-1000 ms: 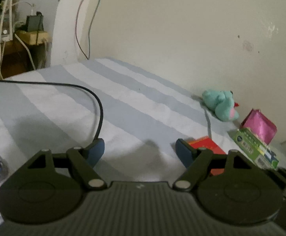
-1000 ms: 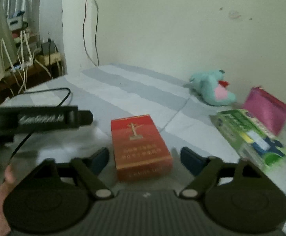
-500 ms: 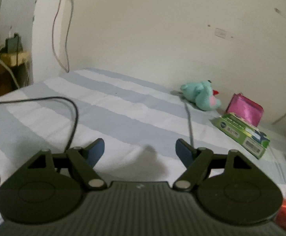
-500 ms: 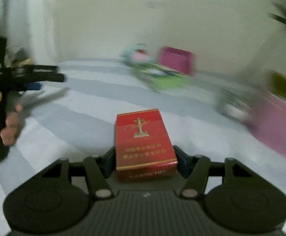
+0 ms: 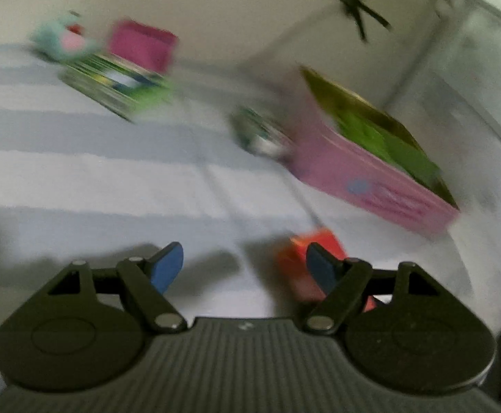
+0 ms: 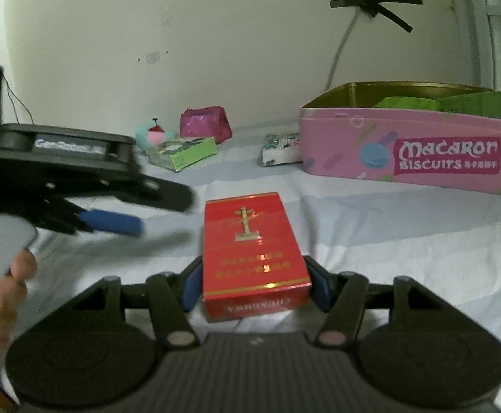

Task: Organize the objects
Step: 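Carry the red cigarette box into the pink tin and release it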

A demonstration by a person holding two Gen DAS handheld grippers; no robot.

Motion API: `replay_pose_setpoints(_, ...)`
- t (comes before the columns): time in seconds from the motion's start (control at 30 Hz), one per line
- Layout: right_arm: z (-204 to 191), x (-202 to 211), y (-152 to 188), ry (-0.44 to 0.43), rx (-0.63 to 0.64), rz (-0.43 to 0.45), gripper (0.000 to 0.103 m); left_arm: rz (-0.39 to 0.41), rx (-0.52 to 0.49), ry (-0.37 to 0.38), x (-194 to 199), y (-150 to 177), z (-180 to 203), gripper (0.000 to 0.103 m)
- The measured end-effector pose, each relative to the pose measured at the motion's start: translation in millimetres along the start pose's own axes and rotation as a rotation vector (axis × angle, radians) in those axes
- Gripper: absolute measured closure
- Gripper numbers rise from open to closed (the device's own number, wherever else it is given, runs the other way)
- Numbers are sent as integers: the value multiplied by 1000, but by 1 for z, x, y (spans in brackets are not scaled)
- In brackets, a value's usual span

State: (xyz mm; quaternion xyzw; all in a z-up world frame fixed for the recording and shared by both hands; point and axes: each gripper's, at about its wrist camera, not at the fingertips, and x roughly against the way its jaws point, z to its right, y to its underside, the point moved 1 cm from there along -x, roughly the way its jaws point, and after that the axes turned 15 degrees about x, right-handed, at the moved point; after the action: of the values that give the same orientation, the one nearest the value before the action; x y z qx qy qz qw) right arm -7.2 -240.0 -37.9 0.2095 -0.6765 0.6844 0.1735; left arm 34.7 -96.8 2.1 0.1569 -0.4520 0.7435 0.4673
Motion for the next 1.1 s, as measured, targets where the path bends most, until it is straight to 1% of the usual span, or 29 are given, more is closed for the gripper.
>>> replay_pose_setpoints(0.1, 7, 3, 2, -17, -35, 37, 46, -86, 13, 35, -17, 8, 13, 28)
replay_pose_setpoints(0.17, 9, 3, 2, -18, -38, 59, 46, -119, 21, 69, -24, 8, 25, 43)
replay_pose_setpoints(0.23, 13, 7, -1, 0, -26, 96, 46, -119, -4, 92, -24, 8, 43, 46)
replay_pose_setpoints(0.33, 21, 14, -21, 75, 31, 166, 46, -81, -68, 121, -22, -1, 77, 45)
replay_pose_setpoints(0.43, 45, 17, -48, 140, 47, 231, 46, -41, -116, 162, -23, -26, 114, 45)
replay_pose_setpoints(0.5, 61, 12, -68, 179, 58, 266, 46, 18, -134, 173, -26, -44, 135, 44)
replay_pose_setpoints(0.57, 79, -3, -88, 218, 60, 280, 46, 88, -152, 157, -35, -61, 151, 36)
replay_pose_setpoints(0.6, 89, -15, -97, 230, 54, 277, 46, 111, -156, 147, -41, -68, 155, 34)
replay_pose_setpoints(0.63, 97, -25, -104, 239, 43, 271, 46, 128, -160, 131, -49, -74, 159, 32)
replay_pose_setpoints(0.7, 108, -44, -111, 237, 30, 251, 44, 135, -151, 93, -67, -85, 163, 32)
replay_pose_setpoints(0.77, 117, -68, -114, 207, 47, 212, 31, 132, -132, 60, -81, -91, 159, 32)
replay_pose_setpoints(0.8, 119, -73, -113, 215, 46, 205, 21, 131, -122, 36, -85, -93, 155, 32)
replay_pose_setpoints(0.83, 117, -69, -110, 225, 38, 211, 21, 130, -112, 24, -85, -92, 153, 32)
replay_pose_setpoints(0.9, 117, -56, -101, 205, 19, 245, 21, 133, -106, 37, -80, -89, 144, 32)
replay_pose_setpoints(0.93, 116, -49, -97, 206, 10, 259, 21, 141, -112, 31, -78, -87, 141, 32)
replay_pose_setpoints(1.0, 112, -32, -86, 215, -7, 283, 21, 156, -116, 16, -69, -82, 130, 32)
replay_pose_setpoints(1.1, 107, -4, -67, 235, -51, 318, 21, 171, -114, 10, -59, -71, 128, 32)
